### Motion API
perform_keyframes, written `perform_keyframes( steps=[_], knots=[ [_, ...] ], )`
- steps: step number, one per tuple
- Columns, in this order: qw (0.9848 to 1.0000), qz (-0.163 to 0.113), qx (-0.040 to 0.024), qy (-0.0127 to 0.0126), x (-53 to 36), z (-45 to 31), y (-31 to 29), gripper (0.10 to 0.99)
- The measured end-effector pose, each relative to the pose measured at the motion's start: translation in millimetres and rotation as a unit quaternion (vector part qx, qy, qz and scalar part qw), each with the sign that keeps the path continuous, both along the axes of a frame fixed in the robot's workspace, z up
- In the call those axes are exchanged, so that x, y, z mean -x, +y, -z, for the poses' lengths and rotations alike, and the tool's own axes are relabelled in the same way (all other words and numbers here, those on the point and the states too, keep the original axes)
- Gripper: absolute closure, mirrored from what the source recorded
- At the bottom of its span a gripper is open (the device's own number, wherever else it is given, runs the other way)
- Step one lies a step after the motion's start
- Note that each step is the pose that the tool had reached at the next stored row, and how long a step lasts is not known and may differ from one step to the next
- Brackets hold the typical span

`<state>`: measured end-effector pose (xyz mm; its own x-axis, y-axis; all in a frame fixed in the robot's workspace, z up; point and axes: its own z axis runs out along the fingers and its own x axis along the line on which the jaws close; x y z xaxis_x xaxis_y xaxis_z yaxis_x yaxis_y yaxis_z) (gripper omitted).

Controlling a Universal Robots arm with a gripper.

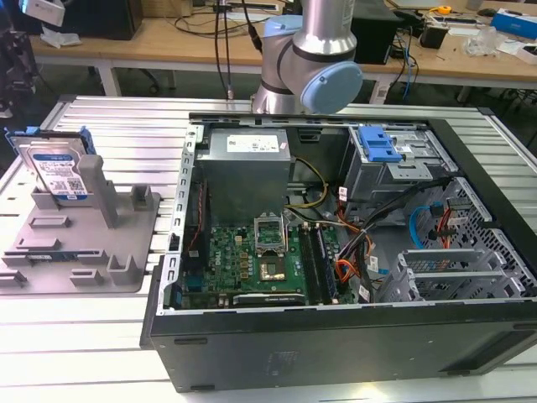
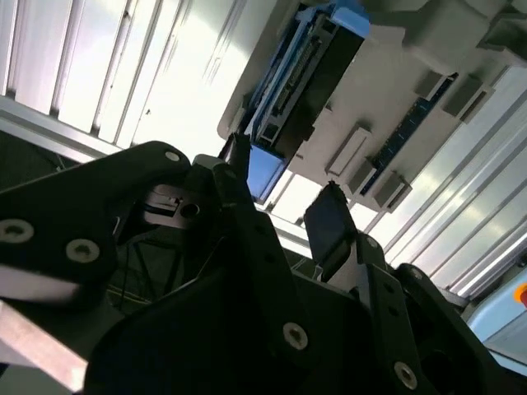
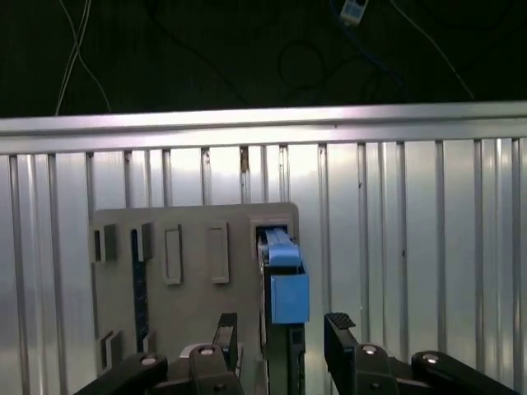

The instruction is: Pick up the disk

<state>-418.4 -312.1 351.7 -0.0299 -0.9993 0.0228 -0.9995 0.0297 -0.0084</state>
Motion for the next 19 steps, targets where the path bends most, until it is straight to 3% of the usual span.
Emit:
perform_keyframes(
  steps=[19],
  knots=[
    [1.0000, 0.000, 0.0000, 0.0001, 6.7, 25.5, 0.2, 0.545]
  ],
)
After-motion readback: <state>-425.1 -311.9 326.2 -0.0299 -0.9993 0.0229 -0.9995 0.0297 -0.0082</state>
